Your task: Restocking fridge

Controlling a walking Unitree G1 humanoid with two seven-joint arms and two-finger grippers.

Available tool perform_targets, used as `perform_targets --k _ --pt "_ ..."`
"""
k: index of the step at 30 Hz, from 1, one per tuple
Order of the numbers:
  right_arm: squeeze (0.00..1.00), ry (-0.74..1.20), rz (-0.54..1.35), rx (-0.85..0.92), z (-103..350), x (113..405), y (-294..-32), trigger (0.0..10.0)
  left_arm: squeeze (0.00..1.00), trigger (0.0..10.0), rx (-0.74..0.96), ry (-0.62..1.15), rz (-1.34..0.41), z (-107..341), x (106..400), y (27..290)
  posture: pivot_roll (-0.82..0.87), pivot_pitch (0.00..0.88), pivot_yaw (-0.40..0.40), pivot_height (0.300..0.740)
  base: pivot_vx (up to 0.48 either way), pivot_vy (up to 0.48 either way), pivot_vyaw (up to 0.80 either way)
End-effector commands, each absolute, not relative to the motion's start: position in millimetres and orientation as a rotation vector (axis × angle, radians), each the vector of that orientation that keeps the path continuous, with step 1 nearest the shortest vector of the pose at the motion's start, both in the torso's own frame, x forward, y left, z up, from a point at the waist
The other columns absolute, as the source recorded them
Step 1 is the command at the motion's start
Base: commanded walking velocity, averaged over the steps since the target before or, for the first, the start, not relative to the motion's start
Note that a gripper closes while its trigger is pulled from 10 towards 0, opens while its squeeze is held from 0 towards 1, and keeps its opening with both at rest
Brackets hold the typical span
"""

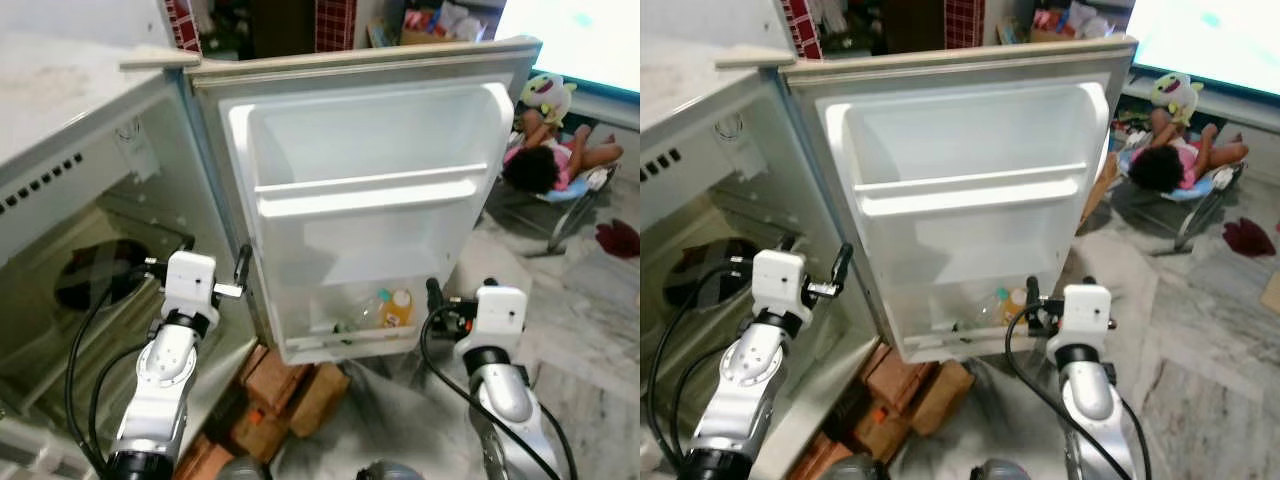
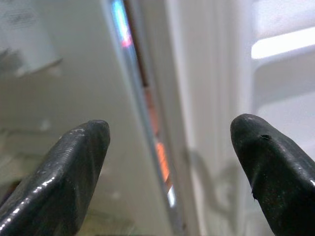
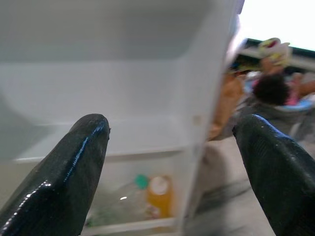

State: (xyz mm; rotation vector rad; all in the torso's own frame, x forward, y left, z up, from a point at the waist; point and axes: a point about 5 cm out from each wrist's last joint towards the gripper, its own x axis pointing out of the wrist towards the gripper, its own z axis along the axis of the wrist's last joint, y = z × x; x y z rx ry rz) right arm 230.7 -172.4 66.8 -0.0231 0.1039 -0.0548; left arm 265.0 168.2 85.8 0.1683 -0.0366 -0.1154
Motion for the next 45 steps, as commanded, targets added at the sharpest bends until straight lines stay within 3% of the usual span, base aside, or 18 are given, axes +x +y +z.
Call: perform_targets --k 1,36,45 --pt "0.0 0.096 -0.045 -0.022 70.6 230.2 -170.0 10.0 0.0 10.0 0.167 -0.042 -0.112 89.4 265.7 170.2 -0.02 0.006 0.019 0.74 0.0 0.0 0.0" --pt "0.0 0.101 -0.048 0.037 72.3 236.4 -166.7 10.0 0.0 10.0 0.187 -0.035 -0.107 88.7 269.8 169.7 -0.03 0.006 0.02 0.74 0.0 0.0 0.0" --pt "0.0 0.097 -0.044 0.027 72.8 238.2 -168.2 10.0 0.0 10.0 0.183 -0.042 -0.108 89.9 272.0 169.9 -0.03 0.003 0.017 0.74 0.0 -0.335 0.0"
